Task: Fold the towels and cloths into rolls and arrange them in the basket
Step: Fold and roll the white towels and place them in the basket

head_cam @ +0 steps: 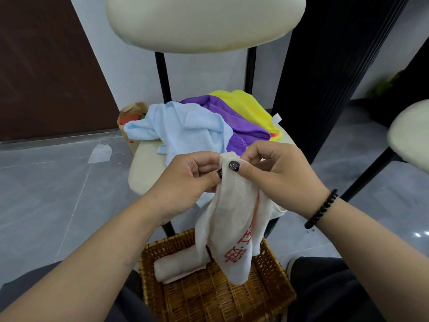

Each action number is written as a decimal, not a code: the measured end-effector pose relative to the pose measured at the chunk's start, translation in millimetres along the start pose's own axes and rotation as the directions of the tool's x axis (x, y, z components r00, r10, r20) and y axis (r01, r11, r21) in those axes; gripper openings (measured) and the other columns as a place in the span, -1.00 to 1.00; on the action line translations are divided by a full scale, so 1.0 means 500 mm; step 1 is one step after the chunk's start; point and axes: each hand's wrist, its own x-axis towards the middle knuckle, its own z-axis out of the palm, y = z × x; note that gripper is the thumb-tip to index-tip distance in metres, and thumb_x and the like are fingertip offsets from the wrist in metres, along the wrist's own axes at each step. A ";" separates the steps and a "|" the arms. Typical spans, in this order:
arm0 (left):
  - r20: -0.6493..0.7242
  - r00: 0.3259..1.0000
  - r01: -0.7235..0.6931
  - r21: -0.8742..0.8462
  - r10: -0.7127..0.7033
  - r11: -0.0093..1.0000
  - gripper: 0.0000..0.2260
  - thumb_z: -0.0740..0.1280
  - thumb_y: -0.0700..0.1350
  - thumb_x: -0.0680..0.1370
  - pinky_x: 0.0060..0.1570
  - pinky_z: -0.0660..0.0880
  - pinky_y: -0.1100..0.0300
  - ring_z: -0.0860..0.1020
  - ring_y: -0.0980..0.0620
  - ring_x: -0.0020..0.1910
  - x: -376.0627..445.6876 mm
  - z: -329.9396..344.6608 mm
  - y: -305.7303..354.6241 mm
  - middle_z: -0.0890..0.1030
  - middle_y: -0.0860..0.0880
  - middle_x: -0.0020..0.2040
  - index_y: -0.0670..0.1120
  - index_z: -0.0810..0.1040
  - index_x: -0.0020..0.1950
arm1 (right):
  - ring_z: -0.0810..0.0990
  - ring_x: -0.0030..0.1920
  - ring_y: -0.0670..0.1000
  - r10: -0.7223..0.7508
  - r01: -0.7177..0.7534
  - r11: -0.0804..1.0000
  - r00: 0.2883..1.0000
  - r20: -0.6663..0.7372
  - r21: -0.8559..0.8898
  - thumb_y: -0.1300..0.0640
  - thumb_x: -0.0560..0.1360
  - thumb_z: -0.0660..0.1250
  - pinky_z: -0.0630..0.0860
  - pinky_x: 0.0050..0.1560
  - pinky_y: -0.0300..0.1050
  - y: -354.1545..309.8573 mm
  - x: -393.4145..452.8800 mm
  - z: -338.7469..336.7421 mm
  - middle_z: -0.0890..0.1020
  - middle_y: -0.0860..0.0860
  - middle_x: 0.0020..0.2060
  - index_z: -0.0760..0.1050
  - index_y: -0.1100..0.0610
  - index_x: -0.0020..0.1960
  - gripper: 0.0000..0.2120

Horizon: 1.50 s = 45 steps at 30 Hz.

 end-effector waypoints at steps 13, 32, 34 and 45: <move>-0.011 0.996 -0.087 0.236 0.092 0.968 -0.67 0.22 -0.49 0.54 -0.08 0.53 0.38 0.65 0.19 -0.05 -0.003 -0.002 -0.004 0.70 0.09 -0.04 -0.12 0.61 0.09 | 0.45 -0.27 -0.20 -0.257 0.200 0.895 0.962 -0.094 -0.399 -0.12 0.49 0.26 0.52 -0.24 -0.15 0.009 -0.009 0.025 0.37 -0.19 -0.25 0.51 0.00 0.18 -0.67; -0.065 0.950 -0.258 0.394 0.307 0.882 -0.78 0.21 -0.25 0.47 -0.18 0.45 0.28 0.55 0.14 -0.18 -0.013 0.015 -0.028 0.59 0.15 -0.22 0.05 0.56 -0.16 | 0.51 -0.07 -0.16 -0.270 0.243 0.955 0.948 -0.167 -0.169 0.20 0.57 0.26 0.44 -0.02 -0.35 0.001 0.006 0.015 0.54 -0.13 -0.14 0.45 0.18 0.02 -0.94; 0.003 0.955 -0.268 0.439 0.297 0.858 -0.87 0.23 -0.11 0.44 -0.22 0.36 0.26 0.45 0.16 -0.26 -0.013 0.017 -0.048 0.50 0.07 -0.30 -0.06 0.53 -0.27 | 0.52 -0.11 -0.18 -0.253 0.234 0.965 0.948 -0.192 -0.120 0.21 0.57 0.25 0.46 -0.03 -0.31 0.000 0.009 0.004 0.53 -0.16 -0.17 0.43 0.14 0.00 -0.98; 0.074 0.997 -0.029 0.654 -0.026 0.756 -0.83 0.51 0.08 0.39 -0.26 0.37 0.43 0.52 0.29 -0.22 -0.020 0.029 -0.139 0.56 0.15 -0.23 0.14 0.61 -0.38 | 0.45 -0.25 -0.23 -0.020 -0.036 0.993 0.892 -0.451 -0.114 0.12 0.57 0.26 0.39 -0.22 -0.42 0.043 0.030 -0.081 0.50 -0.17 -0.23 0.43 0.05 -0.05 -0.97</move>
